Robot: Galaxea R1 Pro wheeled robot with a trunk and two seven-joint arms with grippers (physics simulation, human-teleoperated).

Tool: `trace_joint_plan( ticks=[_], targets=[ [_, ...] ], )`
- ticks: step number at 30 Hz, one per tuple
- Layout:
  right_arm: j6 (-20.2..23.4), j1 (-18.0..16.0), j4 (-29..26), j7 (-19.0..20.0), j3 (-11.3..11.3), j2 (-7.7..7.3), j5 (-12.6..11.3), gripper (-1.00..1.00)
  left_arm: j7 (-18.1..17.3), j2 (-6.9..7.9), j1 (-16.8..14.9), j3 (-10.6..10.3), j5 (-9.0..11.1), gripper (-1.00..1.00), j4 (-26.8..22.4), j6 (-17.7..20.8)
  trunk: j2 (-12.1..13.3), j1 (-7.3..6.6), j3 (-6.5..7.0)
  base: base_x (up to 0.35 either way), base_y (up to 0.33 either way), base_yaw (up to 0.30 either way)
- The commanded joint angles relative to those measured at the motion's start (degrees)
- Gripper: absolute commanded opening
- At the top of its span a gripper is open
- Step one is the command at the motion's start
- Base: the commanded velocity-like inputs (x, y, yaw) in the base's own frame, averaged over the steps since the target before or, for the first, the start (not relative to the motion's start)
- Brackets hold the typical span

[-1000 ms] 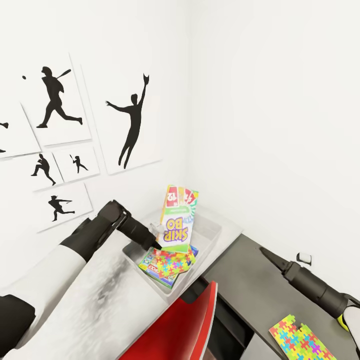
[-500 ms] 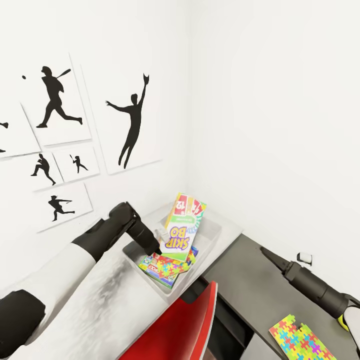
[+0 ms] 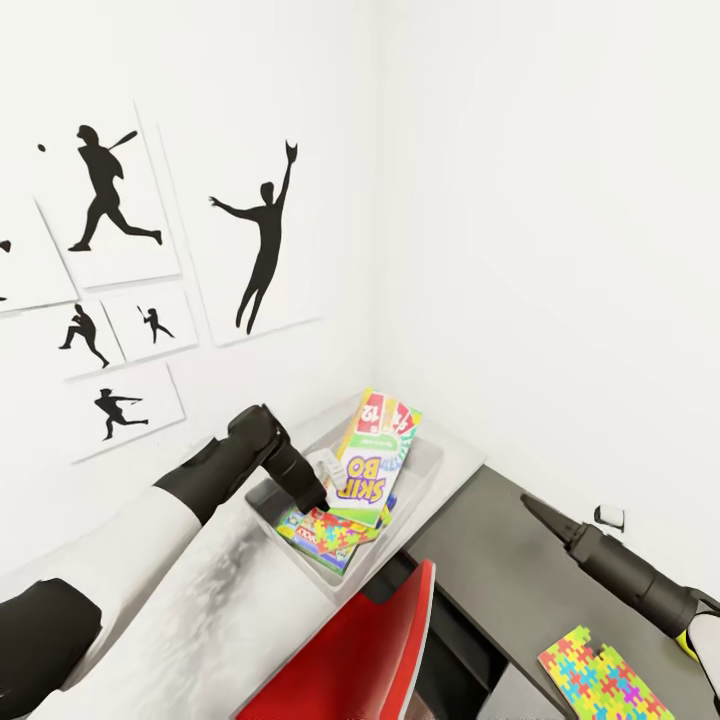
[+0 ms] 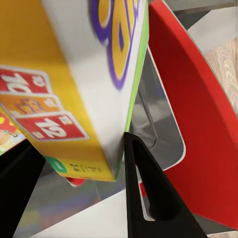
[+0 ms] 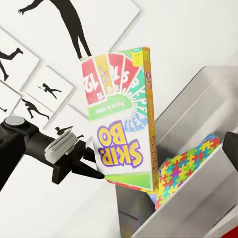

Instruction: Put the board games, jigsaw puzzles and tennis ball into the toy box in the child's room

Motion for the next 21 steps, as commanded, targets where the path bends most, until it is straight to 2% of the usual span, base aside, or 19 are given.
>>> trace_joint_plan(
  ticks=[1, 9, 21],
  targets=[
    [0.3, -0.1, 0.0, 0.0, 0.0, -0.01, -0.2, 1.00, -0.5, 0.03, -0.1, -0.1, -0.5, -1.00, -0.1, 0.5, -0.1, 0.03, -0.23, 0.000, 0.000, 0.000],
    [0.3, -0.1, 0.0, 0.0, 0.0, -0.01, -0.2, 1.00, -0.6, 0.67, -0.1, -0.3, -0.5, -1.00, -0.1, -0.4, -0.1, 0.03, -0.98, 0.000, 0.000, 0.000],
    [0.2, -0.1, 0.1, 0.0, 0.0, -0.01, -0.2, 1.00, -2.5, 0.82, -0.1, -0.2, -0.5, -1.00, -0.1, -2.1, -0.1, 0.03, -2.11, 0.000, 0.000, 0.000]
  ],
)
